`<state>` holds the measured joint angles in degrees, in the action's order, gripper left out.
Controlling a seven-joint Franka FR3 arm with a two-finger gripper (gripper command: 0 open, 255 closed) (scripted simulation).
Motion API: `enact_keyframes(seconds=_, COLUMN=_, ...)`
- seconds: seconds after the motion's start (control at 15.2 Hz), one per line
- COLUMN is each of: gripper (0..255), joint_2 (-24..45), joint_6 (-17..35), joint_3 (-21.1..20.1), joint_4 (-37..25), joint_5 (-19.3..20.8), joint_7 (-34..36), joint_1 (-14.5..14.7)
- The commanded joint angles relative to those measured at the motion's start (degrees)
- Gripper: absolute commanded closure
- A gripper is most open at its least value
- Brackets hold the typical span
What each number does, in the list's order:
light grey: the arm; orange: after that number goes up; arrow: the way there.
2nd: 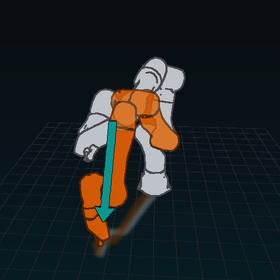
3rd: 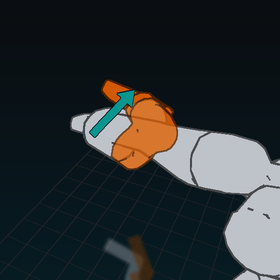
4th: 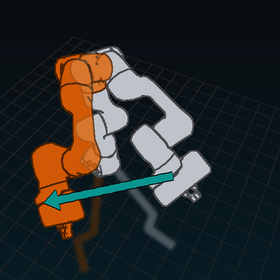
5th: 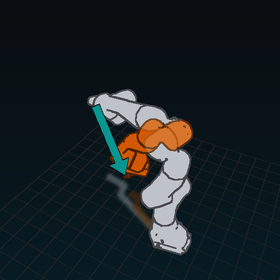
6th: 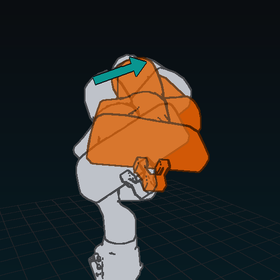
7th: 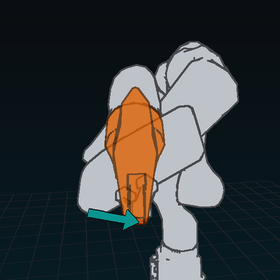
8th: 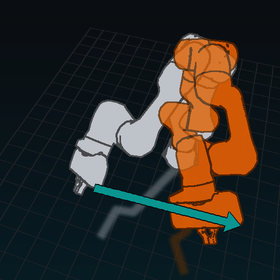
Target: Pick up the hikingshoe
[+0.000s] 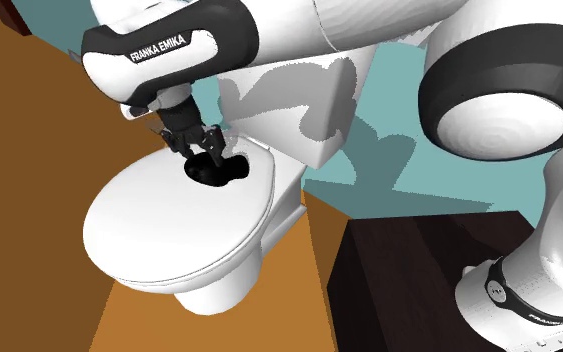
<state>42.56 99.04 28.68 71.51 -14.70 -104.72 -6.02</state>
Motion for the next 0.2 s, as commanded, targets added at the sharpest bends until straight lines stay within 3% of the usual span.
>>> enact_keyframes(seconds=0.0, gripper=255, joint_2=-0.5, joint_6=-1.3, joint_3=0.2, joint_4=-0.8, joint_5=0.2, joint_7=-0.1, joint_1=-0.1)
enact_keyframes(seconds=0.13, gripper=255, joint_2=-0.6, joint_6=-1.4, joint_3=0.2, joint_4=-0.9, joint_5=0.2, joint_7=-0.1, joint_1=-0.1)
